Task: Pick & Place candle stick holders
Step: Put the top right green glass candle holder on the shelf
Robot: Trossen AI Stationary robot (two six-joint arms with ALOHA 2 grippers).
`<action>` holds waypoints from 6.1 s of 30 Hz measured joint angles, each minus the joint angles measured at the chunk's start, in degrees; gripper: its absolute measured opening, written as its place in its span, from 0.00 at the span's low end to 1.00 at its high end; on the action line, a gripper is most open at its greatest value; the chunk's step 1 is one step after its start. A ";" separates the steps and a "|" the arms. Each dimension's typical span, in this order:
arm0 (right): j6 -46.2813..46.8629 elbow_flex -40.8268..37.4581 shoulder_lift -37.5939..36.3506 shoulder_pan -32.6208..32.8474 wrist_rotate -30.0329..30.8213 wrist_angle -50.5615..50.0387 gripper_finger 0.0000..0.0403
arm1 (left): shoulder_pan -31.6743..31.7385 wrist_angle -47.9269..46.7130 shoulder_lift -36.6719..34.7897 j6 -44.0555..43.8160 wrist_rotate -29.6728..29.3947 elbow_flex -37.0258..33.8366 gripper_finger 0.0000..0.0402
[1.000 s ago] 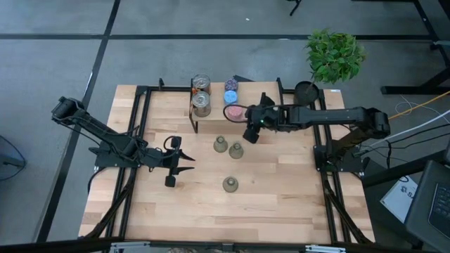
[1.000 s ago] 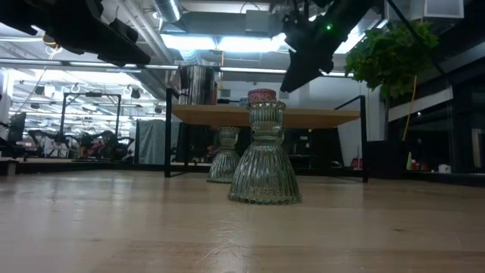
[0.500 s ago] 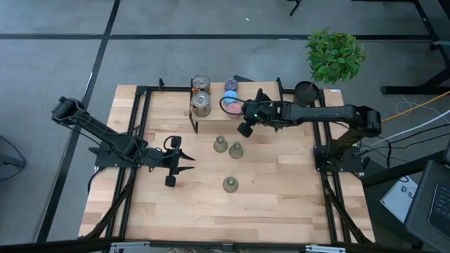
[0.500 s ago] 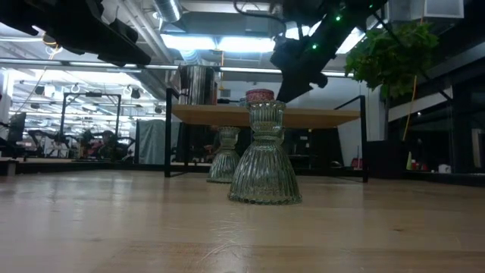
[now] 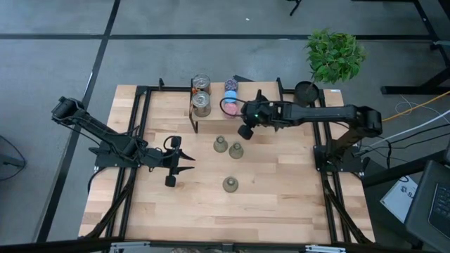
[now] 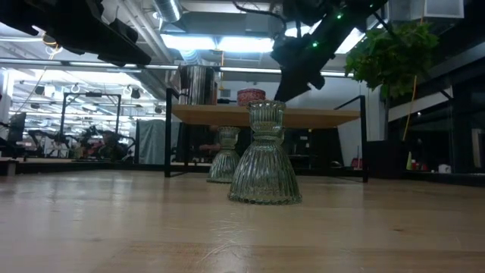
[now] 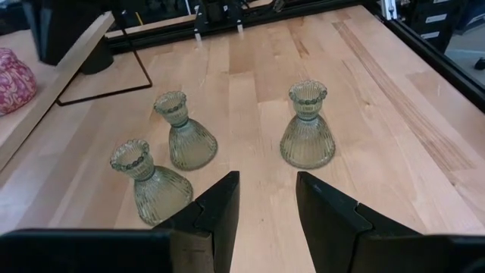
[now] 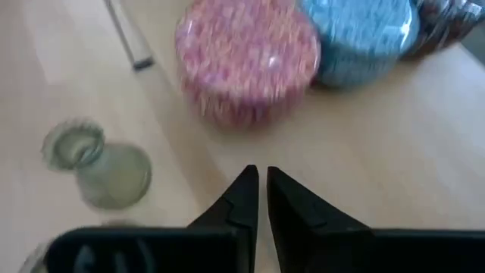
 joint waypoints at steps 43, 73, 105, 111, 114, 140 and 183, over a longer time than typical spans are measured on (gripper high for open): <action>7.43 -11.45 -7.72 30.51 -4.30 10.76 0.08 | 1.86 6.80 -0.02 -3.75 7.15 -2.56 0.32; -4.17 -11.49 0.58 21.33 -1.88 14.76 0.08 | 28.79 5.08 -27.17 -2.55 32.09 -16.44 0.32; -2.32 -11.47 0.57 20.77 -2.05 18.64 0.19 | 28.79 4.90 -27.12 -2.56 31.26 -16.44 0.32; -4.08 -11.47 0.78 20.81 -2.01 18.66 0.30 | 28.79 4.88 -27.12 -2.55 31.26 -16.44 0.32; -6.77 -11.47 0.96 20.81 -2.19 18.19 0.33 | 28.79 4.78 -27.12 -2.54 31.28 -16.44 0.32; -18.61 -9.60 4.85 18.20 5.07 11.94 0.32 | 28.78 4.67 -26.95 -2.55 31.31 -16.37 0.32; -12.50 -9.81 -0.16 18.90 -10.90 3.38 0.10 | 28.78 4.68 -26.97 -2.54 31.33 -16.37 0.32</action>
